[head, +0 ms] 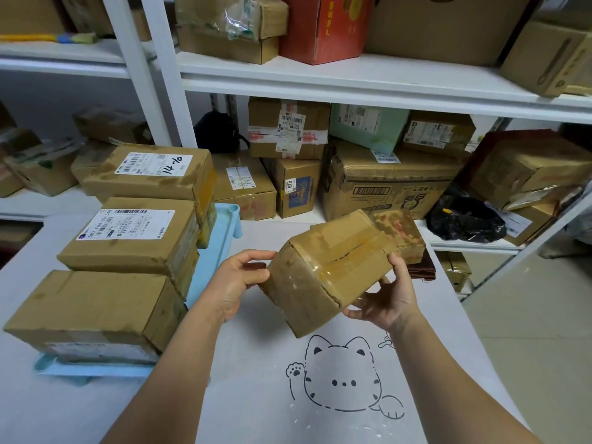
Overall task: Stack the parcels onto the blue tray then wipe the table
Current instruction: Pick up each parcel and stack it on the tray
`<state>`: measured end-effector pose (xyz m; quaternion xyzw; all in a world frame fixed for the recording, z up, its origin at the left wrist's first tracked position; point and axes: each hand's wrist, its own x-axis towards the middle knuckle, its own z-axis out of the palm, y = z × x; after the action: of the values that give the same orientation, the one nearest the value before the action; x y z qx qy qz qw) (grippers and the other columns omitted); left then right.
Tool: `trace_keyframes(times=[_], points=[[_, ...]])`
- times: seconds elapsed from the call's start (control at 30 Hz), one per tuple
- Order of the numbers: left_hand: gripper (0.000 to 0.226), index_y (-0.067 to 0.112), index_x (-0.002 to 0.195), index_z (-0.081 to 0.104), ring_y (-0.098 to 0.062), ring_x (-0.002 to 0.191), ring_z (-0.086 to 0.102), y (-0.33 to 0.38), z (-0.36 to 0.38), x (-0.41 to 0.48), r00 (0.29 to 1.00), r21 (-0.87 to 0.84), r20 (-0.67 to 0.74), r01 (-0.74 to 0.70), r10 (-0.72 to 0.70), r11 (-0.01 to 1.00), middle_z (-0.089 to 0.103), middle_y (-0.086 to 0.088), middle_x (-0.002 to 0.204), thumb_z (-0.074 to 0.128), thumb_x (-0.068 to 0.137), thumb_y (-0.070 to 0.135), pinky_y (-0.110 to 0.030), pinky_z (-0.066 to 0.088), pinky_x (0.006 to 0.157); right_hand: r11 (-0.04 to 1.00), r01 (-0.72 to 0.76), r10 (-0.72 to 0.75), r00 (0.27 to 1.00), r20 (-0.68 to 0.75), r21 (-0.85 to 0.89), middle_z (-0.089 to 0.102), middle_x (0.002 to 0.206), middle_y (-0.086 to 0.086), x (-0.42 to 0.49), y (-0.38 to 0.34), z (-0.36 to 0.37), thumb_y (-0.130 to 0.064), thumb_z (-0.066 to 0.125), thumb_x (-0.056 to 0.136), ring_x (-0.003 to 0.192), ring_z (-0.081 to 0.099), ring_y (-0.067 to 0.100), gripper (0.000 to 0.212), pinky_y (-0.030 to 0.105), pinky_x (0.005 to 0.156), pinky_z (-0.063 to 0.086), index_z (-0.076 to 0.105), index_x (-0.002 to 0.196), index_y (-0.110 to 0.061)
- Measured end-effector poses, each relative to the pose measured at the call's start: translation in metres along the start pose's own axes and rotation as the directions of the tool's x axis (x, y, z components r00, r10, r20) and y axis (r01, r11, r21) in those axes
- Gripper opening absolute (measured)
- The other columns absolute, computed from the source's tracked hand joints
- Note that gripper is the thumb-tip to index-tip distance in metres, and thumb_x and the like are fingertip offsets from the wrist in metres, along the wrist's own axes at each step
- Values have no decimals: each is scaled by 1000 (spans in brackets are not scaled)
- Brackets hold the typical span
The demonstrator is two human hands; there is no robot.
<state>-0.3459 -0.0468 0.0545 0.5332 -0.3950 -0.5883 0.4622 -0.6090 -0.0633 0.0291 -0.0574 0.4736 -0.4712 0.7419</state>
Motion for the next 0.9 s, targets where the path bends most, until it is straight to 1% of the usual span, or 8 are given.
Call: trace_keyframes(times=[0.2,0.3,0.37,0.53,0.63,0.73,0.8,0.9], points=[[27,22,95,67,-17,99,55,7,5,6,962,64,-273,22,-4,998,64,0,107,50,91,2,-28,43,81,945,266,-272,962,-6,-188,55,106,5,-2,-1,12,-39,72,50,99,52,25,66,45,76,47,54,112,-26],[23,19,108,65,-14,95,54,22,21,7,970,225,-223,-47,98,973,64,1,108,49,94,9,-28,45,82,893,340,-341,939,50,-295,58,109,0,-5,0,19,-39,72,38,96,54,21,99,36,71,47,41,132,-34],[26,18,116,64,-14,102,55,28,33,9,973,407,-170,-76,157,910,63,1,117,50,94,15,-31,46,94,869,379,-365,925,105,-317,58,119,0,-6,1,25,-35,74,38,98,56,20,101,33,69,48,39,133,-36],[38,18,127,59,-16,112,57,39,53,13,983,548,-85,-89,162,832,62,1,124,58,89,25,-31,44,99,823,454,-416,891,181,-341,57,128,-3,-6,2,36,-30,82,41,111,59,21,79,39,79,51,50,112,-45],[36,23,124,59,-21,102,60,43,55,12,982,576,-52,-119,182,808,62,1,120,60,88,24,-37,49,94,797,475,-416,879,232,-372,53,130,-9,-8,1,35,-45,82,43,115,55,14,91,36,86,49,44,126,-43],[44,24,130,54,-20,90,60,42,53,11,988,533,-62,-90,145,841,59,-3,111,63,87,18,-37,51,90,810,477,-426,878,218,-342,54,131,-17,-13,-2,36,-73,60,69,125,46,10,60,35,84,45,52,122,-46],[51,24,133,51,-14,79,55,38,53,10,989,526,-48,-95,142,845,53,0,105,65,86,9,-32,51,84,846,450,-425,893,149,-285,56,128,-21,-15,-5,40,-66,37,89,129,44,8,36,35,85,43,59,112,-50],[55,26,131,54,-8,79,53,32,56,8,990,492,-25,-110,140,864,52,3,111,62,85,-3,-19,47,69,856,452,-434,892,125,-251,61,126,-10,-12,-8,42,-46,34,100,124,51,15,31,41,97,44,65,95,-51]])
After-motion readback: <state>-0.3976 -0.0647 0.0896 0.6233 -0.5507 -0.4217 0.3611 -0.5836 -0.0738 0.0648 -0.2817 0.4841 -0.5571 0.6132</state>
